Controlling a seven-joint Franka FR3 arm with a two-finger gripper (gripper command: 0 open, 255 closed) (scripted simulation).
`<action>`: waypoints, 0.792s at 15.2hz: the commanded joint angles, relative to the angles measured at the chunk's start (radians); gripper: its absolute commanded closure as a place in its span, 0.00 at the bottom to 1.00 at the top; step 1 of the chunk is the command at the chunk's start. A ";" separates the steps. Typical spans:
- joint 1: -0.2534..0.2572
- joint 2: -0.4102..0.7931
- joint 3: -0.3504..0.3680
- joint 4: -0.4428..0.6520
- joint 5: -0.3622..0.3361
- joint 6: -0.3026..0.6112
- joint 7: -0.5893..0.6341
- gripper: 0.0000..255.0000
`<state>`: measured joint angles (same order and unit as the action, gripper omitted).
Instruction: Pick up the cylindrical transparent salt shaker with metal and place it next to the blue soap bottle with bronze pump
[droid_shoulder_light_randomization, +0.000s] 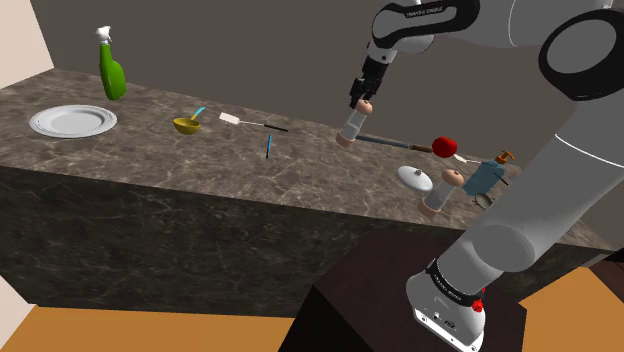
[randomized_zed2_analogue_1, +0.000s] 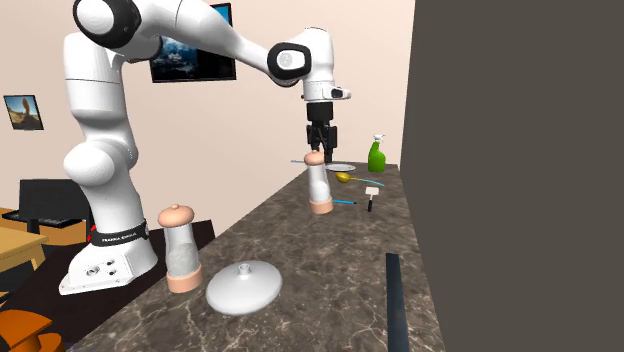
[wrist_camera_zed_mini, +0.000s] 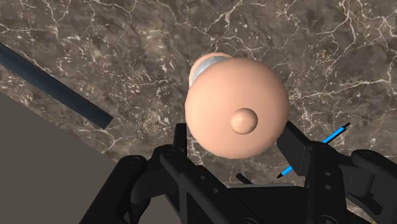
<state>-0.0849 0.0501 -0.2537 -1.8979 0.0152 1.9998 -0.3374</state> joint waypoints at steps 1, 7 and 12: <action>-0.001 -0.005 -0.001 0.022 -0.001 -0.027 0.000 1.00; 0.000 -0.015 -0.001 0.092 -0.005 -0.106 0.002 1.00; 0.000 -0.017 -0.001 0.156 -0.005 -0.173 0.003 1.00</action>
<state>-0.0849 0.0331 -0.2542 -1.7561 0.0099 1.8414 -0.3344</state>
